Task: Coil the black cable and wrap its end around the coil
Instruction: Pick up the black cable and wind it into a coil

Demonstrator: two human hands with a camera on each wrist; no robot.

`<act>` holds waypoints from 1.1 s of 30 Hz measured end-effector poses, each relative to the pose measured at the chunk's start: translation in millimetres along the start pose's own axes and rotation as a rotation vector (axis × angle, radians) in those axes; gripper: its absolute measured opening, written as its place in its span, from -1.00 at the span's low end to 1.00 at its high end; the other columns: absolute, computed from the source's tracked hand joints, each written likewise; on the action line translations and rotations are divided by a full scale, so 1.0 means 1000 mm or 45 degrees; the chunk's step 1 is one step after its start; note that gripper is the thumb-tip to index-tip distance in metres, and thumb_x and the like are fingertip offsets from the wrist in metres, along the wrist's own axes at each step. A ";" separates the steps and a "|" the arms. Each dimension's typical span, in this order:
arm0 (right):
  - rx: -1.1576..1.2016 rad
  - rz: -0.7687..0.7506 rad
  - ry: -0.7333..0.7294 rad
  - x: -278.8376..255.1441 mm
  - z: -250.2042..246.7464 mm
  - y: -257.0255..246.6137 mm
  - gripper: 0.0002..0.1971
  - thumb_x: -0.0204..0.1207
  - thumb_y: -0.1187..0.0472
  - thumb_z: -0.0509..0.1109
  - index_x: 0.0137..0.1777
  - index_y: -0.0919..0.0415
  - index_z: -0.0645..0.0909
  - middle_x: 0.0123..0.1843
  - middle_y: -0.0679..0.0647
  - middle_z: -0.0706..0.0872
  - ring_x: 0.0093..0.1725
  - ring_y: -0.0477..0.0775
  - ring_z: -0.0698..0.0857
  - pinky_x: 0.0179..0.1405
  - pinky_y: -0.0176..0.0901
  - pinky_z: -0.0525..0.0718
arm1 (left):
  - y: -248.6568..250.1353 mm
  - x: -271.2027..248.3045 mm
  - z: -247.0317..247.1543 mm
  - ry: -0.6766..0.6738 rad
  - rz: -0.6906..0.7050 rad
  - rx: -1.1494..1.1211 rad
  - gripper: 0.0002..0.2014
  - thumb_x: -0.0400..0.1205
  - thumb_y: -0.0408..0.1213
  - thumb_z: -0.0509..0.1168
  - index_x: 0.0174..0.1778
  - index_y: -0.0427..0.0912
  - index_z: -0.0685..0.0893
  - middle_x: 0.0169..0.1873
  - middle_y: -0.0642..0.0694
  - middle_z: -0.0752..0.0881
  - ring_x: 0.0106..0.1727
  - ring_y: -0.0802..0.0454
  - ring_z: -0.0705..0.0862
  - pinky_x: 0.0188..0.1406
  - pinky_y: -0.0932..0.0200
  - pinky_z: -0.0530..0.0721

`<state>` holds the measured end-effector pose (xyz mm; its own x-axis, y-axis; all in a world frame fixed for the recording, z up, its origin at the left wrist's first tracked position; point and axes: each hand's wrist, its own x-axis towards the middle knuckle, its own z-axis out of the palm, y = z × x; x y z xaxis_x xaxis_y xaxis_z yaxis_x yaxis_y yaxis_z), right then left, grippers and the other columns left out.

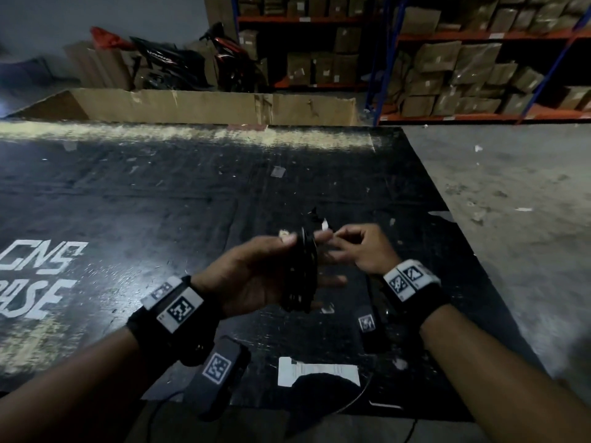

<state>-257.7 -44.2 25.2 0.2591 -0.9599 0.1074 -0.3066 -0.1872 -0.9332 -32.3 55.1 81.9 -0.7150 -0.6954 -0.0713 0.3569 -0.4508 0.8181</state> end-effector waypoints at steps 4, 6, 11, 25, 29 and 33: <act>-0.258 -0.181 -0.040 0.013 -0.014 -0.042 -0.84 0.35 0.12 0.70 -0.28 0.19 0.86 -0.26 0.10 0.90 -0.22 -0.04 0.85 -0.18 -0.10 0.78 | -0.024 0.003 -0.013 0.326 -0.098 0.234 -0.52 0.73 -0.15 0.32 0.51 -0.36 0.66 0.53 -0.27 0.69 0.59 -0.41 0.60 0.59 -0.53 0.47; -0.439 -0.245 -0.104 0.008 -0.014 -0.060 -0.83 0.34 0.06 0.70 -0.26 0.15 0.87 -0.27 0.01 0.89 -0.22 -0.09 0.86 -0.21 -0.13 0.80 | -0.028 0.007 -0.018 0.483 -0.119 0.306 -0.48 0.79 -0.16 0.27 0.54 -0.51 0.55 0.52 -0.17 0.71 0.54 -0.32 0.67 0.38 -0.32 0.74; -0.506 -0.331 -0.066 -0.017 0.000 -0.077 -0.88 0.50 0.07 0.59 -0.11 0.08 0.91 -0.21 -0.05 0.91 -0.24 -0.20 0.83 -0.24 -0.21 0.80 | -0.031 0.016 -0.029 0.744 -0.019 0.272 -0.61 0.83 -0.13 0.18 0.50 -0.18 0.69 0.44 -0.11 0.78 0.49 -0.21 0.72 0.39 -0.18 0.74; 0.515 0.041 -0.088 -0.072 0.039 -0.001 -0.80 0.64 0.35 0.41 0.10 0.46 0.81 -0.58 0.01 0.61 -0.62 -0.13 0.48 -0.57 -0.35 0.43 | 0.022 0.023 -0.028 0.501 0.522 -0.311 -0.54 0.75 0.01 0.17 0.56 0.05 0.65 0.58 -0.28 0.64 0.56 -0.53 0.59 0.44 -0.69 0.48; 0.584 0.110 -0.171 -0.070 0.030 0.010 -0.75 0.64 0.45 0.35 0.25 0.53 0.73 -0.57 -0.03 0.58 -0.63 -0.22 0.42 -0.61 -0.46 0.37 | 0.029 0.016 -0.018 0.282 0.524 -0.344 -0.57 0.82 0.01 0.09 0.52 0.04 0.69 0.61 -0.31 0.60 0.59 -0.56 0.55 0.45 -0.70 0.49; 0.423 0.090 -0.175 -0.054 0.017 0.020 -0.79 0.63 0.38 0.39 0.14 0.22 0.83 -0.51 0.03 0.65 -0.58 -0.18 0.48 -0.59 -0.45 0.40 | 0.027 0.006 -0.010 0.029 0.409 -0.350 -0.56 0.81 -0.03 0.12 0.59 0.00 0.60 0.65 -0.35 0.54 0.69 -0.61 0.32 0.54 -0.71 0.36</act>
<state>-261.9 7.2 -4.8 0.3753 -0.9268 0.0129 -0.0195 -0.0218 -0.9996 -20.8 33.5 97.5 -0.5286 -0.8359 0.1475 0.7089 -0.3392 0.6183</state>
